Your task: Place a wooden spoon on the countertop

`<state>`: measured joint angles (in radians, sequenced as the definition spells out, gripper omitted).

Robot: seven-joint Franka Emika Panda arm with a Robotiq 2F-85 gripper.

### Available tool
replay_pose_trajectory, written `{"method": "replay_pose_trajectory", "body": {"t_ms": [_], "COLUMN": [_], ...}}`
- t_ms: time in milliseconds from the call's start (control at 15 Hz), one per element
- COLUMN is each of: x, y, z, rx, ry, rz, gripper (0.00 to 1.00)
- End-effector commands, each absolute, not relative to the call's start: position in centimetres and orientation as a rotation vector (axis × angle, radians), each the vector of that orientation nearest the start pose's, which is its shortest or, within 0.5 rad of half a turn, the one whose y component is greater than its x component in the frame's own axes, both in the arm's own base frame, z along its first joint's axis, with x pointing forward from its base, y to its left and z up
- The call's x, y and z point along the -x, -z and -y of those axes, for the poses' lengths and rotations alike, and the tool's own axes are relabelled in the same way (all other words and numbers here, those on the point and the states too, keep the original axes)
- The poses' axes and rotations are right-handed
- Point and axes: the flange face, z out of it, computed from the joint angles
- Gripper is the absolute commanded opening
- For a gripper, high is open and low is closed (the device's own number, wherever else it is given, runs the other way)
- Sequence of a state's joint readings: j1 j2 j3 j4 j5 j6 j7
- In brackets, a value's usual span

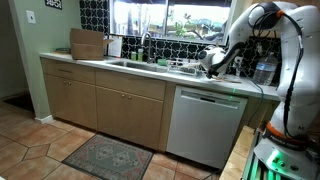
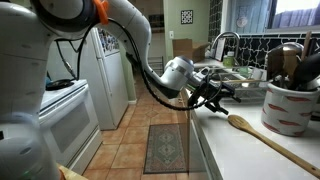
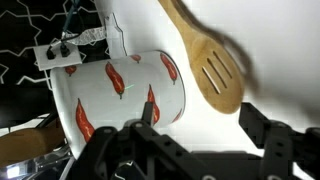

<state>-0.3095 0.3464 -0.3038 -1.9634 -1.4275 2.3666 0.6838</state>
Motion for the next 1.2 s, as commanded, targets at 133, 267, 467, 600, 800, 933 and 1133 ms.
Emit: {"method": "replay_pose_trajectory", "body": {"t_ms": [133, 267, 467, 600, 800, 933, 1133], "x": [-50.8, -50.2, -48.8, -47.8, -46.4, -45.1, -43.5], "y": [-31.3, -33.1, -37.0, -39.5, -43.7, -45.9, -49.8], "z": [36.8, 36.5, 36.2, 35.6, 35.0, 34.1, 33.6], "rx": [-2.105, -2.137, -2.211, -2.272, -2.370, -2.479, -2.633], "ry": [-0.064, -0.058, -0.018, 0.032, 0.059, 0.073, 0.028], "rz": [0.155, 0.156, 0.140, 0.093, 0.026, -0.003, -0.068], "gripper": [1.00, 1.00, 1.00, 1.00, 1.00, 1.00, 1.00]}}
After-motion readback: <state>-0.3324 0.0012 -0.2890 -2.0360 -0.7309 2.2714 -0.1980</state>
